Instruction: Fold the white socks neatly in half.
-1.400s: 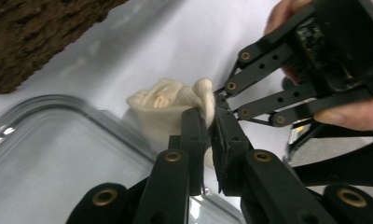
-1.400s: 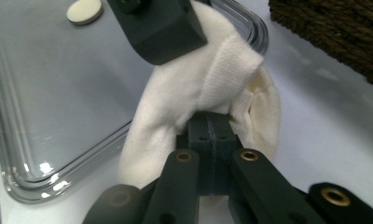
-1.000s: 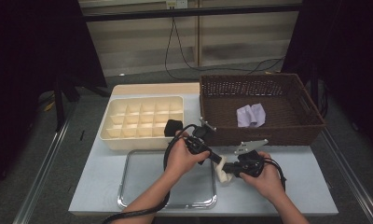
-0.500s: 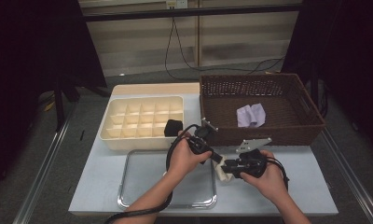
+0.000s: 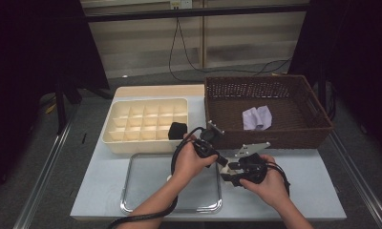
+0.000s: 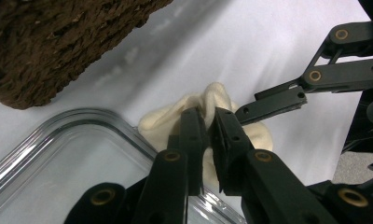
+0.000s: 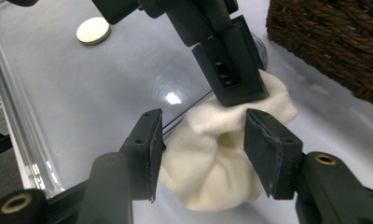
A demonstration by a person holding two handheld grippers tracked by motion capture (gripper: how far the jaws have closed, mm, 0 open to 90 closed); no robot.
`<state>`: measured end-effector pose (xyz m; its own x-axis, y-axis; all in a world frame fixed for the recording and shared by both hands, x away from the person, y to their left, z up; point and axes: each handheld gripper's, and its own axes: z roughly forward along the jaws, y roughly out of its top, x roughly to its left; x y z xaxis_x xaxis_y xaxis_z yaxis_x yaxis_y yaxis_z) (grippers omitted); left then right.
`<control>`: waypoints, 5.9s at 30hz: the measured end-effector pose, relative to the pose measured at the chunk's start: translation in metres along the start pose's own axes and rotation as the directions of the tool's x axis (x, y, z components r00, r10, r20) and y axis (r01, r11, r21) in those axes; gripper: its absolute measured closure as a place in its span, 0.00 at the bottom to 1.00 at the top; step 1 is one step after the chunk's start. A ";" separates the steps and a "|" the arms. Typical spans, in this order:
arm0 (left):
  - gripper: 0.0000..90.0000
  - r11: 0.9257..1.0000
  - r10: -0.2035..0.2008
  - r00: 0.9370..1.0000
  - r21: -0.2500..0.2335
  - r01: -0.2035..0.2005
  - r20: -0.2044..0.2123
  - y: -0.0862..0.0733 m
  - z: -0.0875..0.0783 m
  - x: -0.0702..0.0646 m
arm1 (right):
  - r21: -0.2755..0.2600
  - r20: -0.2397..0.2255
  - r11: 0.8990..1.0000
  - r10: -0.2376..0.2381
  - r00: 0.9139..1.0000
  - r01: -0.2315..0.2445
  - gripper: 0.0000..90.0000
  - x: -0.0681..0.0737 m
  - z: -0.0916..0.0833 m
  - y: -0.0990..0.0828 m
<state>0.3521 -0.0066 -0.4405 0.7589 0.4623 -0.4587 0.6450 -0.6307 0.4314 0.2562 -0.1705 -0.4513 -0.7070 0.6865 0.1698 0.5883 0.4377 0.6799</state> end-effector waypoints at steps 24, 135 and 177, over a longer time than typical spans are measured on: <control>0.86 0.999 0.022 1.000 -0.033 -0.022 0.004 -0.002 -0.003 0.006 | -0.018 -0.016 0.999 0.039 0.999 -0.040 0.93 -0.014 -0.004 -0.005; 0.80 0.997 -0.018 1.000 -0.075 0.019 0.006 -0.020 -0.003 -0.003 | -0.007 -0.021 0.997 0.083 0.996 -0.083 0.84 -0.031 -0.014 -0.022; 0.87 0.999 -0.043 0.997 -0.006 0.043 0.057 -0.054 -0.013 0.005 | 0.046 -0.043 0.998 0.035 0.998 -0.033 0.93 -0.015 0.009 -0.016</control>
<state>0.3223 0.0379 -0.4565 0.7242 0.4525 -0.5204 0.6777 -0.6066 0.4156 0.2605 -0.1825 -0.4710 -0.7025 0.6756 0.2236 0.6285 0.4416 0.6403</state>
